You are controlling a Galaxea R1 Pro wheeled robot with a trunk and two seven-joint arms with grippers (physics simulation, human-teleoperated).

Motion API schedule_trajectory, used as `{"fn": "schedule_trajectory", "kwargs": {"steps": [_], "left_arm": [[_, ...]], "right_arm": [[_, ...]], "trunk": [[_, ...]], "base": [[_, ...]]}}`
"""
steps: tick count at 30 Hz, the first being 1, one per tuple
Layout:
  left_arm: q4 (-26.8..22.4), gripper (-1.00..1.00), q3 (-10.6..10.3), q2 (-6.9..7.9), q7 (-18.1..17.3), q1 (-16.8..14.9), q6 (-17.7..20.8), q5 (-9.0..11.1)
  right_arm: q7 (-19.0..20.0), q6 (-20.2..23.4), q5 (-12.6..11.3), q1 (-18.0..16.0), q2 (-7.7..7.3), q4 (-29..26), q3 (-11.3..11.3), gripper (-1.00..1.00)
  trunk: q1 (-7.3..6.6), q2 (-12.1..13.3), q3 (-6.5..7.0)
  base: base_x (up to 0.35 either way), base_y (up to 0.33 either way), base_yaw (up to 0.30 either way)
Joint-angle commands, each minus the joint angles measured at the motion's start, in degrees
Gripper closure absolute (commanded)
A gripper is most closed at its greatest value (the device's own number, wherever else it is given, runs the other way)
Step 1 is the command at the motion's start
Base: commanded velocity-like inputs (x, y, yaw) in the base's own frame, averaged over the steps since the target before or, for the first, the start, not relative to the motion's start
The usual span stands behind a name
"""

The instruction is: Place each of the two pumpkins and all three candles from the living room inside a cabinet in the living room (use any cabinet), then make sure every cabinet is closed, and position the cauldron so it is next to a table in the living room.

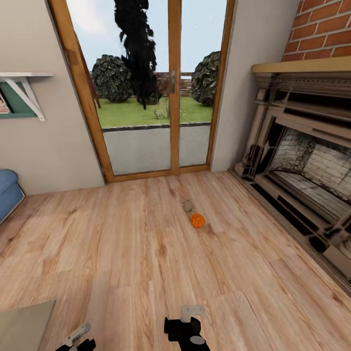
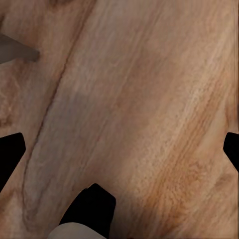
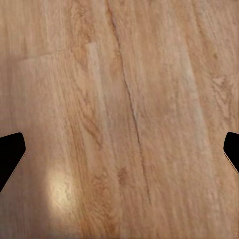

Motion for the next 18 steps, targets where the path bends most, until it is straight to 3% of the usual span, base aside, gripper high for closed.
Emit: {"fn": "schedule_trajectory", "kwargs": {"steps": [1, 18], "left_arm": [[-0.2, -1.0, 0.5, -0.03, 0.2, 0.0, 0.4, -0.3], [-0.2, -1.0, 0.5, -0.11, 0.2, 0.0, 0.4, -1.0]], "right_arm": [[-0.4, 0.2, -0.2, -0.1, -0.04, -0.1, 0.2, -1.0], [-0.4, 0.3, -0.2, -0.1, -0.04, -0.1, 0.2, -1.0]], "trunk": [[0.03, 0.0, -0.05], [0.03, 0.0, -0.05]], "base": [[0.34, 0.009, 0.059], [0.342, 0.001, 0.07]]}}
